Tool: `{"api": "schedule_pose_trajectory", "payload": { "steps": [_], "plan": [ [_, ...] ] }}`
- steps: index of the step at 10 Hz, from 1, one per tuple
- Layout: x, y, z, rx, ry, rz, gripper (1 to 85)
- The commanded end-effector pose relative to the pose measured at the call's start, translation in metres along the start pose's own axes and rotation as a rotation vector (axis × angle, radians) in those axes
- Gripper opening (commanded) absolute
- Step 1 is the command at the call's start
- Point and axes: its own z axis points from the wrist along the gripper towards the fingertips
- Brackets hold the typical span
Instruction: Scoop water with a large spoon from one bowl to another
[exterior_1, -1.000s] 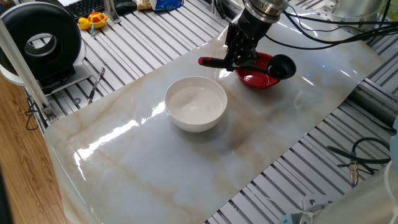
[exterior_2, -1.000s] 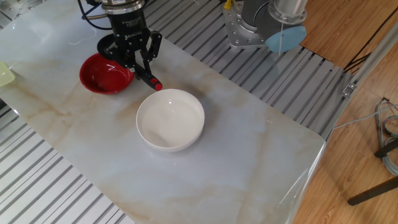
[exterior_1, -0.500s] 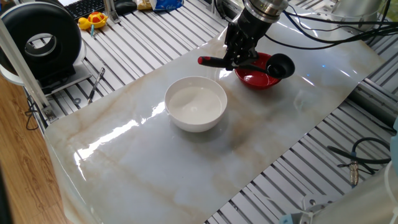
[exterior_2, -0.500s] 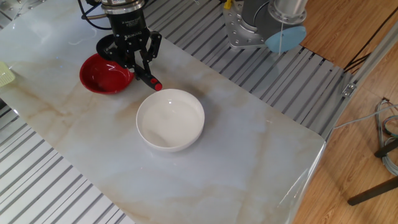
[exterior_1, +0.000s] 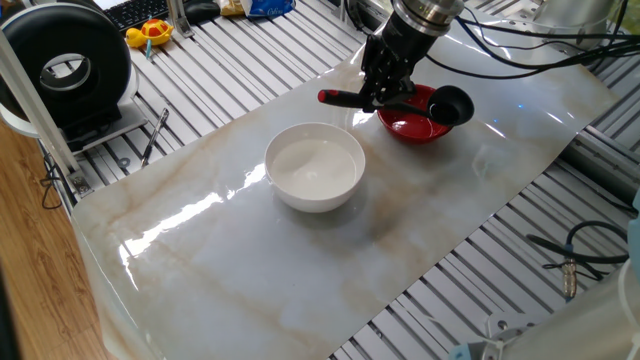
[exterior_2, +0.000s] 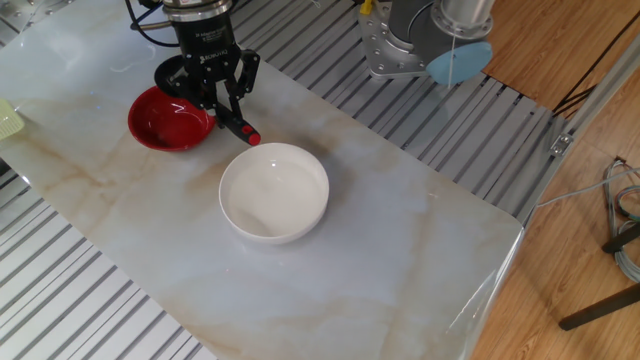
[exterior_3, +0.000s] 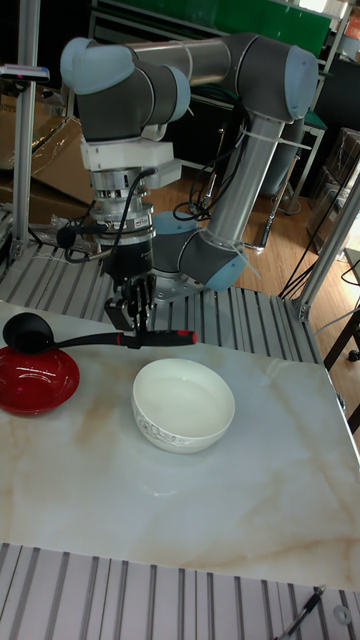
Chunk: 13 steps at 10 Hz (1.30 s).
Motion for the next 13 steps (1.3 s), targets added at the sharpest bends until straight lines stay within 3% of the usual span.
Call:
{"api": "schedule_pose_trajectory", "payload": {
  "steps": [1,13],
  "plan": [
    [-0.0027,-0.0014,-0.0024,0.005,-0.011,0.003,1.3],
    [-0.0039,-0.0014,-0.0042,0.006,-0.016,0.005,1.3]
  ]
}}
